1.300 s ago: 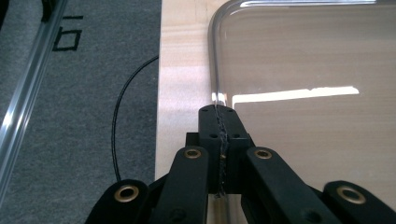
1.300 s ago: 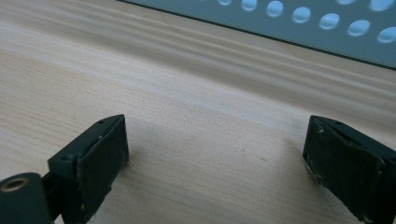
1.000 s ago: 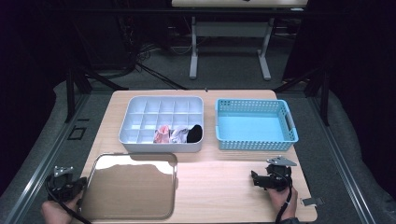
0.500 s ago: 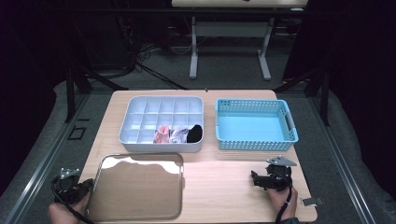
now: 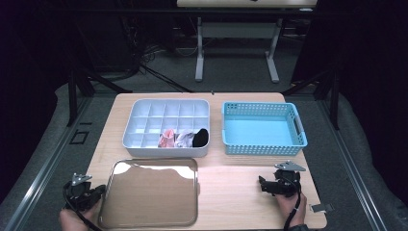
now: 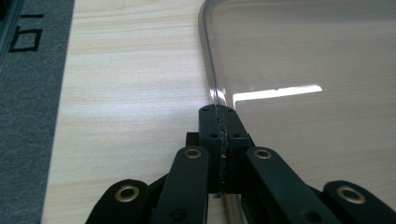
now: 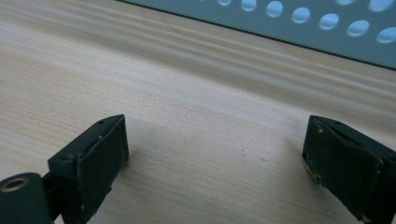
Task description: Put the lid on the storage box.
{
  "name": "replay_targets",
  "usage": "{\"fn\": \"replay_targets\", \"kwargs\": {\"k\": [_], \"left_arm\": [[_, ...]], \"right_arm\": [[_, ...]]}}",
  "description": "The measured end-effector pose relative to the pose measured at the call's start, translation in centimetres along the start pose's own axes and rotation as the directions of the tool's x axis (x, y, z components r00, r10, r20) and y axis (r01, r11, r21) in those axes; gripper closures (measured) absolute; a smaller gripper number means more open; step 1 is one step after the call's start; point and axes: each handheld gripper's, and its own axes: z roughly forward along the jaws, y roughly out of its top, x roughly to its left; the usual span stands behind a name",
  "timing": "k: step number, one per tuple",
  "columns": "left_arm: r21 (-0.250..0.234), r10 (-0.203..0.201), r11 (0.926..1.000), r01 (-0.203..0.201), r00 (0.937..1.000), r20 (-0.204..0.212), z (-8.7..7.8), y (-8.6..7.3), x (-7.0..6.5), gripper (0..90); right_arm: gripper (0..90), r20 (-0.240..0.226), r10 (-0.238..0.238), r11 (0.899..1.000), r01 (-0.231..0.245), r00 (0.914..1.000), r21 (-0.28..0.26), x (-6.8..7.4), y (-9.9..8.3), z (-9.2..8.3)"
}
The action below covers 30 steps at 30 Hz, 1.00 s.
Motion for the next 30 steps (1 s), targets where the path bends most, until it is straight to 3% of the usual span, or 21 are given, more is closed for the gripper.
{"fn": "replay_targets", "kwargs": {"k": [17, 30], "left_arm": [[-0.004, 0.065, 0.9979, -0.065, 0.9965, 0.051, 0.6, 0.4, -2.5, 90.0], [-0.004, 0.071, 0.9974, -0.071, 0.9926, 0.099, 1.1, 0.7, -4.6, 90.0]], "right_arm": [[6.5, 0.000, -0.001, 1.000, 0.001, 1.0000, 0.001, 0.0, 0.0, 0.0], [6.6, 0.001, -0.004, 1.000, 0.004, 1.0000, -0.002, 0.0, 0.0, 0.0]]}}
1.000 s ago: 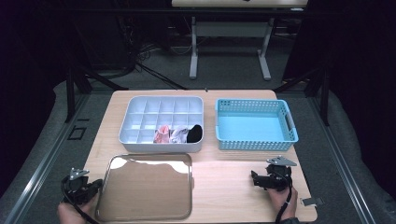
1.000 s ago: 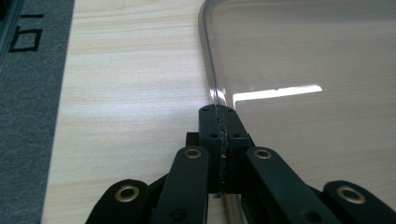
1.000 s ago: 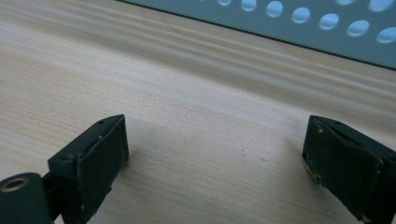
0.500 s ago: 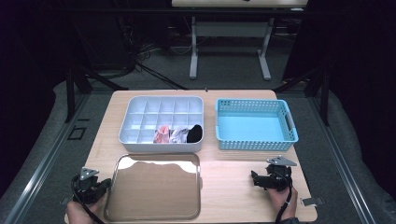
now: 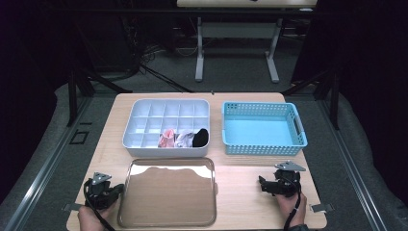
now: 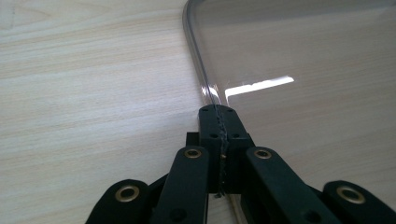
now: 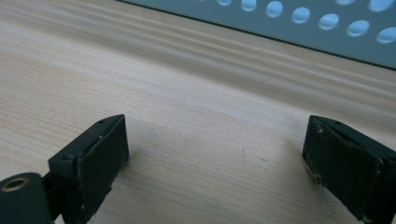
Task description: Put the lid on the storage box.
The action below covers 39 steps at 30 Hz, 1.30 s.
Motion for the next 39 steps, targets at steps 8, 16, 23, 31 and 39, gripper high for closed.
{"fn": "replay_targets", "kwargs": {"k": [8, 16, 23, 31, 39], "left_arm": [[0.011, -0.008, 0.9999, 0.008, 0.9999, 0.014, 0.5, 0.5, -1.7, 90.0], [0.007, -0.029, 0.9996, 0.029, 0.9994, 0.021, 1.0, 0.7, -3.6, 90.0], [0.006, -0.041, 0.9991, 0.041, 0.9979, 0.050, 1.7, 1.2, -4.7, 90.0], [-0.001, -0.060, 0.9982, 0.060, 0.9959, 0.068, 2.2, 1.4, -5.8, 90.0], [-0.017, -0.092, 0.9955, 0.093, 0.9929, 0.075, 2.5, 1.4, -6.7, 89.9]], "right_arm": [[6.6, -0.001, 0.003, 1.000, -0.003, 1.0000, 0.003, 0.0, 0.0, 0.0], [6.6, -0.002, 0.004, 1.000, -0.004, 1.0000, 0.003, 0.0, 0.0, 0.0], [6.6, -0.003, 0.004, 1.000, -0.004, 1.0000, 0.002, 0.0, 0.0, 0.0], [6.7, -0.004, 0.006, 1.000, -0.006, 1.0000, 0.005, 0.0, 0.0, 0.0], [6.8, -0.004, 0.005, 1.000, -0.005, 1.0000, 0.004, 0.0, 0.0, 0.0]]}}
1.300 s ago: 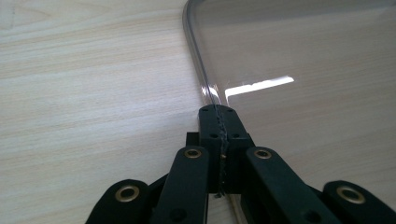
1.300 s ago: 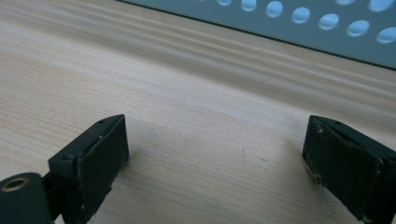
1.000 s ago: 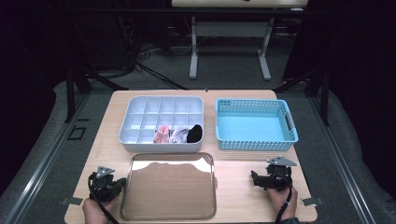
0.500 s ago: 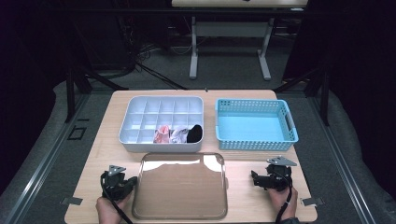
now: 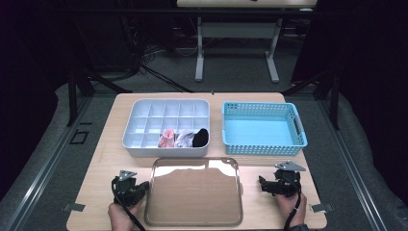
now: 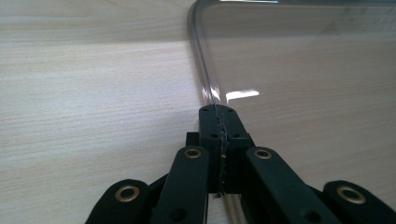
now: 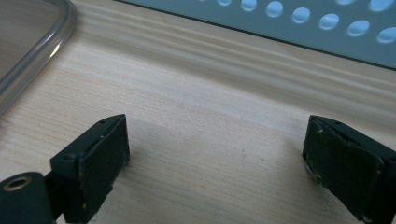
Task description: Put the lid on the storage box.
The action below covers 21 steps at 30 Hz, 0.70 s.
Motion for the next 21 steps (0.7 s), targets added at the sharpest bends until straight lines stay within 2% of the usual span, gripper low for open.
{"fn": "replay_targets", "kwargs": {"k": [11, 16, 17, 18, 21], "left_arm": [[-0.013, 0.003, 0.9999, -0.003, 0.9998, 0.022, 0.8, 0.2, -1.3, 89.9], [-0.030, -0.020, 0.9993, 0.021, 0.9993, 0.033, 0.9, 0.1, -1.2, 88.6], [-0.033, -0.023, 0.9992, 0.024, 0.9994, 0.025, 0.8, 0.1, -1.1, 85.7], [-0.035, -0.033, 0.9988, 0.034, 0.9993, 0.019, 0.7, 0.1, -1.0, 79.1], [-0.045, -0.070, 0.9964, 0.072, 0.9970, 0.033, 0.5, -0.3, -0.5, 68.8]], "right_arm": [[7.0, -0.001, 0.002, 1.000, -0.002, 1.0000, 0.000, 0.0, 0.0, 0.0], [7.0, -0.001, 0.001, 1.000, -0.001, 1.0000, 0.000, 0.0, 0.0, 0.0], [7.0, -0.001, 0.002, 1.000, -0.002, 1.0000, 0.001, 0.0, 0.0, 0.0], [7.1, -0.002, 0.002, 1.000, -0.002, 1.0000, 0.000, 0.0, 0.0, 0.0], [7.3, -0.001, 0.001, 1.000, -0.001, 1.0000, 0.000, 0.0, 0.0, 0.0]]}}
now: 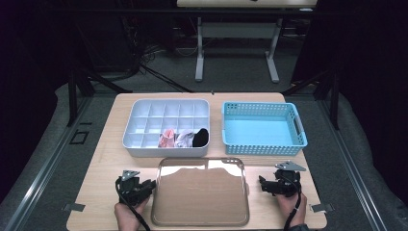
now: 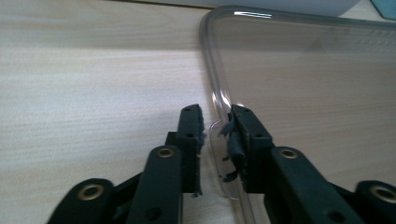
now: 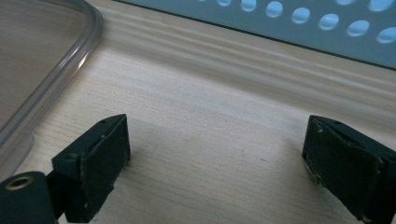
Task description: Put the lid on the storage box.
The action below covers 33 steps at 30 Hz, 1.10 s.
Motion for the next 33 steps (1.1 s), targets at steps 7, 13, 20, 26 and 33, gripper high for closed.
{"fn": "replay_targets", "kwargs": {"k": [7, 13, 20, 26, 33], "left_arm": [[-0.049, -0.053, 0.9973, 0.055, 0.9980, 0.035, -1.3, -0.9, 0.3, 39.2], [-0.056, -0.097, 0.9934, 0.100, 0.9937, 0.056, -1.9, -2.2, 0.3, 26.3], [-0.055, -0.136, 0.9885, 0.141, 0.9868, 0.088, -2.3, -3.2, 0.3, 15.2], [-0.074, -0.128, 0.9881, 0.135, 0.9874, 0.093, -2.6, -3.8, 0.1, 11.7], [-0.121, -0.142, 0.9812, 0.151, 0.9870, 0.074, -2.9, -4.7, -0.2, 15.3]], "right_arm": [[10.0, -0.017, 0.045, 0.999, -0.045, 0.9989, -0.004, -0.3, -0.1, -0.4], [9.6, -0.144, 0.201, 0.978, -0.208, 0.9690, -0.033, -0.6, -0.9, -1.9], [6.8, -0.286, 0.283, 0.952, -0.304, 0.9157, -0.032, 0.9, -1.4, -3.8], [4.5, -0.379, 0.305, 0.945, -0.327, 0.8736, 0.008, 2.7, -2.2, -4.2], [10.6, -0.410, 0.311, 0.940, -0.342, 0.8573, -0.003, 4.6, -3.3, -4.5]]}}
